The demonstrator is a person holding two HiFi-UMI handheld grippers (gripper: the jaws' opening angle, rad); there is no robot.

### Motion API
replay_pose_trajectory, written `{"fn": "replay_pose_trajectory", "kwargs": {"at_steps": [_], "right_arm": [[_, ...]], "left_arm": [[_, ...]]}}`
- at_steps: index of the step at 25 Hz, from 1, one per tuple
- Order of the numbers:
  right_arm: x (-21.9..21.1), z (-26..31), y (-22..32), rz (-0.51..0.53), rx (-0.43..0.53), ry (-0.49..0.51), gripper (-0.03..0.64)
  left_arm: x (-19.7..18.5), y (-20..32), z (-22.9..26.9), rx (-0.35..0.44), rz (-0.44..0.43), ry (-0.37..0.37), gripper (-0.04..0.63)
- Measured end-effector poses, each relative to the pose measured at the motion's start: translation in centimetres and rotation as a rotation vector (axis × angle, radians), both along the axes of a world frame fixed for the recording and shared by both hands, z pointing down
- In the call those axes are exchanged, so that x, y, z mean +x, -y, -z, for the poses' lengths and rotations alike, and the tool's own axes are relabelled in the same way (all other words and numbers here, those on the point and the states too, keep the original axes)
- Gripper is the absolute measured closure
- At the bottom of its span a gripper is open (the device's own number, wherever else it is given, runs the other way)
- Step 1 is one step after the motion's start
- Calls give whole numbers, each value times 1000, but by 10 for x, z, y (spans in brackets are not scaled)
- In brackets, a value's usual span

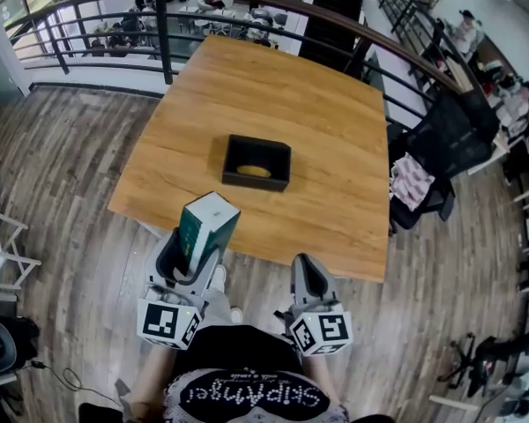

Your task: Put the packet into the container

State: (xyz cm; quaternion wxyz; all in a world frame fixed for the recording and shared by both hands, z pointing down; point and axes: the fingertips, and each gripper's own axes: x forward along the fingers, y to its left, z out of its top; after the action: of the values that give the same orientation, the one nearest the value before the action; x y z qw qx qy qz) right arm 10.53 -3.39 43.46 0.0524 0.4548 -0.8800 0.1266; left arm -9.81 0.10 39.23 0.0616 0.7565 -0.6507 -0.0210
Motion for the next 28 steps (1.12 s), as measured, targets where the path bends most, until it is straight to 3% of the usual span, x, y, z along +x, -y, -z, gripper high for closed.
{"fn": "replay_pose_trajectory", "kwargs": {"at_steps": [18, 28], "right_arm": [[-63, 8, 110, -84, -2, 1, 575], [-81, 13, 138, -101, 6, -1, 575]], "left_arm": [[-70, 124, 6, 10, -79, 7, 252], [-91, 153, 6, 5, -89, 17, 252]]}}
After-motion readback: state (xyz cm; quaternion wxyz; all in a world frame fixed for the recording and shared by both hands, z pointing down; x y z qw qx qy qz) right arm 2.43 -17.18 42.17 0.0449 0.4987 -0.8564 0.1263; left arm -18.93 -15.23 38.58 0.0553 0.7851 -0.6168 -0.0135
